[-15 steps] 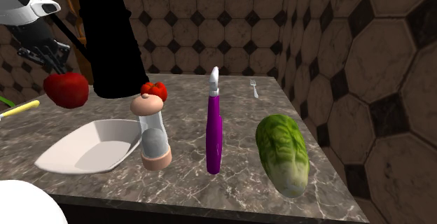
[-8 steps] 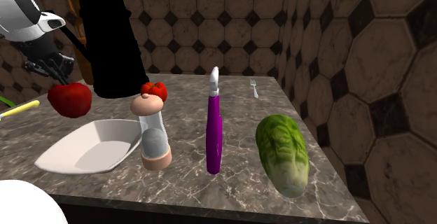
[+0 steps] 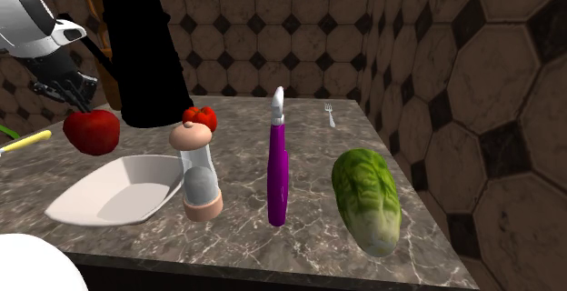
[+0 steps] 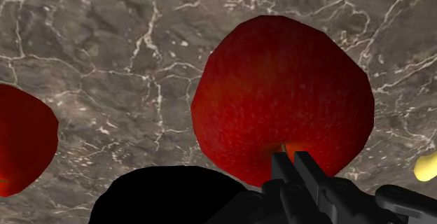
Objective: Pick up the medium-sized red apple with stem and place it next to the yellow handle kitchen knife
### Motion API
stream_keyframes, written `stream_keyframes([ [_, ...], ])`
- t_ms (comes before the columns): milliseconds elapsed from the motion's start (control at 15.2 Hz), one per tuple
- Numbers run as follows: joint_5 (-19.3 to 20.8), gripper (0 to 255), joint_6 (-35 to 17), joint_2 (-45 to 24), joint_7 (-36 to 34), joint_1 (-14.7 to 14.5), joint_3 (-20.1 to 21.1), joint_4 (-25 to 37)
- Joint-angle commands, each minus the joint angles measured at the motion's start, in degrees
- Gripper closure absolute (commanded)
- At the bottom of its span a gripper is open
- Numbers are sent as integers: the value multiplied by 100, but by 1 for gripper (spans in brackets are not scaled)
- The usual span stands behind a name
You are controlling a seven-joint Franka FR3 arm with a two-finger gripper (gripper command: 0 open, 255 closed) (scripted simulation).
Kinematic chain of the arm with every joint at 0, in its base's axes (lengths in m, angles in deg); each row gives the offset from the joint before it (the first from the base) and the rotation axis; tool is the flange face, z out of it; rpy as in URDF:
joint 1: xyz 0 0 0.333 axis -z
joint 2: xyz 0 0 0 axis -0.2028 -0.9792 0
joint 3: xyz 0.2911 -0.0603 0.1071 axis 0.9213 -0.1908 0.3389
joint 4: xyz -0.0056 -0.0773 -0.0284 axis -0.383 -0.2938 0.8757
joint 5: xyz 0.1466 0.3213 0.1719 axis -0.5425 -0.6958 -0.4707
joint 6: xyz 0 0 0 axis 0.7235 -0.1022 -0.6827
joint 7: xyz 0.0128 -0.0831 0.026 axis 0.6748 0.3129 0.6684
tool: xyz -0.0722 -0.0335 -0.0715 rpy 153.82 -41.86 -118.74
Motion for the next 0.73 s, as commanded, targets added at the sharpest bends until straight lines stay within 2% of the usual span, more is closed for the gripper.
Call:
stream_keyframes([
  [0, 0, 0, -1, 1, 0, 0, 0, 1],
  [330, 0, 0, -1, 1, 0, 0, 0, 1],
  [594, -309, 0, 530, 637, 214, -22, 76, -87],
  [660, -309, 0, 530, 637, 214, -26, 73, -87],
])
